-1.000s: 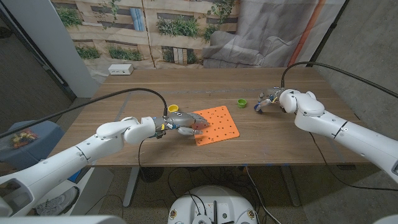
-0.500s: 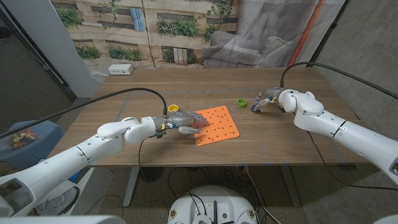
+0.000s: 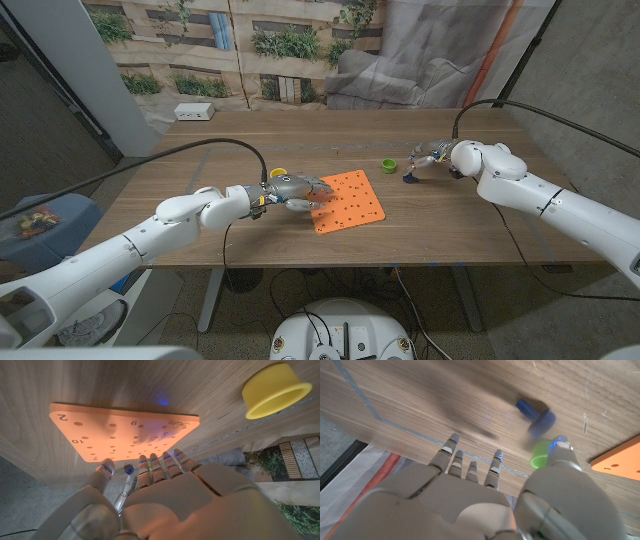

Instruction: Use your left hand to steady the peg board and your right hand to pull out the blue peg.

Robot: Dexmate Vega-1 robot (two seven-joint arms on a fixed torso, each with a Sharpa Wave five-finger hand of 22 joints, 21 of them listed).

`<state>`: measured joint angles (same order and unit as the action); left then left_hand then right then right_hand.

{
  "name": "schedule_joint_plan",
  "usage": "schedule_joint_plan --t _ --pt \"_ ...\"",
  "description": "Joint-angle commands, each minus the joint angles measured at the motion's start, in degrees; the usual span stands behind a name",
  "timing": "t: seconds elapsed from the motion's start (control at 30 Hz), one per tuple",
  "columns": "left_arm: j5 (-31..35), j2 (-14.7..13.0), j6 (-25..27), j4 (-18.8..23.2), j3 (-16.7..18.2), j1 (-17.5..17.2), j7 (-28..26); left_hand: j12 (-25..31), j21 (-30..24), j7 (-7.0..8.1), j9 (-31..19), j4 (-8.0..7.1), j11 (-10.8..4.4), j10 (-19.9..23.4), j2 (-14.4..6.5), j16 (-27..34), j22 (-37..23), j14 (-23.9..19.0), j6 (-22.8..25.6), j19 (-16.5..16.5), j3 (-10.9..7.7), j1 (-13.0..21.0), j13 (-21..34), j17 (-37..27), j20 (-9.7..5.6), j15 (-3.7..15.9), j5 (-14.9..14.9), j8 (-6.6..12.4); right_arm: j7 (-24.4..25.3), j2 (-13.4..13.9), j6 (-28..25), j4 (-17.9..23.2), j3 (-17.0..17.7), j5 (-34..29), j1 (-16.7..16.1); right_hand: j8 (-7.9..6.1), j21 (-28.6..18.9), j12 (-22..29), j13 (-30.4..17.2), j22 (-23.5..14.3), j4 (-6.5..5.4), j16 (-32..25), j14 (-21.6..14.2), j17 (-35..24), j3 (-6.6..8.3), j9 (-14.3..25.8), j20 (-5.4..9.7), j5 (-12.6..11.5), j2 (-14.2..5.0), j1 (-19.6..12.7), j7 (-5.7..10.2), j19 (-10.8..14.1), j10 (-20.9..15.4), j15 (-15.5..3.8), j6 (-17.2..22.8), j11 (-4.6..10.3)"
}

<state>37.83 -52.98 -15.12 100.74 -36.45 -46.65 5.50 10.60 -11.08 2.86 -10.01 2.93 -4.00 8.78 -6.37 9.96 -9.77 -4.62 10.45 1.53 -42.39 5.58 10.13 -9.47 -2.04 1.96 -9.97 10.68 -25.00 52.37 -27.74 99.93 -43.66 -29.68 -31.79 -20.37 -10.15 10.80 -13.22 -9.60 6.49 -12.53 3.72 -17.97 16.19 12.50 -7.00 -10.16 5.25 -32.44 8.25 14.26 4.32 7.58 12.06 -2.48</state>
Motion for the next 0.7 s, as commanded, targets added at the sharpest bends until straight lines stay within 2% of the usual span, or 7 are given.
schedule_joint_plan --t 0.03,0.3,0.43,0.7 --pt "-0.89 -0.21 4.62 3.01 1.92 -2.13 -1.79 0.29 -0.13 0.06 -0.08 0.1 0.07 0.44 -4.18 0.26 -0.1 -0.54 0.65 0.41 0.07 0.83 0.02 -0.08 -8.87 4.97 0.17 0.13 -0.09 1.85 2.68 0.77 2.57 5.43 -0.7 1.76 0.04 -0.04 -0.31 -0.16 -0.2 0.52 1.96 -0.33 -0.54 -0.13 -0.52 -0.02 -0.26 1.55 -0.81 -2.0 2.29 0.96 -3.28 -0.82" --pt "-3.6 1.0 8.84 4.32 3.26 -3.94 -3.73 0.22 -0.1 -0.02 -0.08 0.17 0.16 0.27 -4.15 0.19 -0.1 -0.39 0.57 0.43 0.12 0.9 0.02 -0.07 -8.83 4.88 0.18 0.06 5.51 2.77 6.71 -0.11 6.54 11.41 -3.7 4.11 0.23 0.33 -0.34 -0.17 -0.56 0.88 3.9 -0.41 -0.9 -0.33 -0.5 -0.07 -0.69 3.56 -1.94 -4.74 3.51 1.78 -7.27 -1.01" --pt "-4.64 1.11 10.92 5.34 3.95 -5.0 -4.71 0.09 -0.05 0.0 -0.08 0.16 0.13 -0.06 -4.14 0.11 -0.1 -0.1 0.33 0.33 0.19 0.91 0.02 -0.09 -8.75 4.82 0.2 -0.04 7.71 3.15 9.35 -0.95 8.0 14.09 -4.76 5.51 0.22 0.51 -0.33 -0.17 -0.76 1.03 5.08 -0.44 -0.73 -0.48 -0.57 -0.28 -1.63 4.33 -2.24 -6.24 3.94 1.74 -9.62 -0.76" --pt "-7.78 1.53 13.41 6.07 5.44 -6.34 -7.15 -0.12 0.03 0.01 -0.08 0.24 0.17 -0.82 -4.11 -0.08 -0.09 0.63 -0.17 0.18 0.32 0.99 0.02 -0.1 -8.62 4.67 0.22 -0.23 10.3 3.03 9.73 -0.9 9.47 17.06 -5.73 6.05 -0.08 0.81 -0.32 -0.17 -1.0 0.89 5.35 -0.48 -0.7 -0.59 -0.8 -0.34 -2.22 5.03 -2.52 -6.33 3.66 1.34 -10.2 -0.32"
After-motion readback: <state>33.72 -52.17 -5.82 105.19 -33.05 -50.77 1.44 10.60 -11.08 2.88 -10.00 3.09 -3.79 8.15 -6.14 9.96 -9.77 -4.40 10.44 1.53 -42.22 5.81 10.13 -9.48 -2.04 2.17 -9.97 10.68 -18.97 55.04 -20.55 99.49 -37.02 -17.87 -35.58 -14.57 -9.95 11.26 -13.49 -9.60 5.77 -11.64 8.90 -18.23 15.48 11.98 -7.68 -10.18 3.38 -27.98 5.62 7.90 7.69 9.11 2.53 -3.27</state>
